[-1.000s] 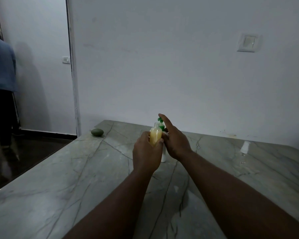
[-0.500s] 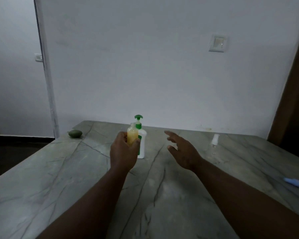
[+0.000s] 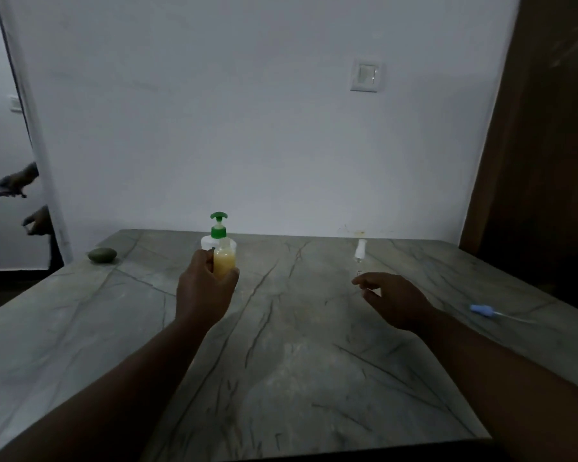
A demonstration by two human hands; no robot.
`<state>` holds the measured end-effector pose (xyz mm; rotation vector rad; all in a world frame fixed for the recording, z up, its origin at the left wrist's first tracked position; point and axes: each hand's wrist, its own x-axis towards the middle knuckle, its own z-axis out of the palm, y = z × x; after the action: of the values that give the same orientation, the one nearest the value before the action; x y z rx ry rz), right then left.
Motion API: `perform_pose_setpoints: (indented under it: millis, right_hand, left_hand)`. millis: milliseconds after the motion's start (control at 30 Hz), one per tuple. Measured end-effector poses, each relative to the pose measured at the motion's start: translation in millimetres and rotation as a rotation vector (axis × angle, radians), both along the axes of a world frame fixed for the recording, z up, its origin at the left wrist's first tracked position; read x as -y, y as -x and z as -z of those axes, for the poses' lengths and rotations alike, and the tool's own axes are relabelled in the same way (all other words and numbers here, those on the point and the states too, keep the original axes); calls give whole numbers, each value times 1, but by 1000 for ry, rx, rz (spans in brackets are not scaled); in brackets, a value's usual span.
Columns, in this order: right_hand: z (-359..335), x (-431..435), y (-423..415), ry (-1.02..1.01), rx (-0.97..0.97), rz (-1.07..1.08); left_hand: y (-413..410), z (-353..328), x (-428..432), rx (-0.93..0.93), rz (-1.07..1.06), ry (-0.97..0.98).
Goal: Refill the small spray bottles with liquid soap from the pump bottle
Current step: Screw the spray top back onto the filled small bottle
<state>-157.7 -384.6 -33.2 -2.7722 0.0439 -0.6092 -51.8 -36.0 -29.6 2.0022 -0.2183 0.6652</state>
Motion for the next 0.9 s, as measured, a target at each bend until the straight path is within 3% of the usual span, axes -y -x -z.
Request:
perform_pose_setpoints:
  millis: [133,267,433,533,667,900]
  right_hand:
    - [4,29,23,184,-24,123]
    - [0,53,47,440,-225,466]
    - [-1,84,81,288,-499,743]
    - [4,101,96,114,-521,754]
    - [14,117,104,54,-462,622]
    - [18,114,102,177,-357,601]
  left_hand:
    - [16,2,6,-22,25,-18]
    - [28,3,16,-12,45,-32]
    - [42,2,34,-29,84,-31]
    - [49,4,44,-65,115,-10]
    - [56,9,57,-95,134,8]
    - [63,12,77,-97,132,-30]
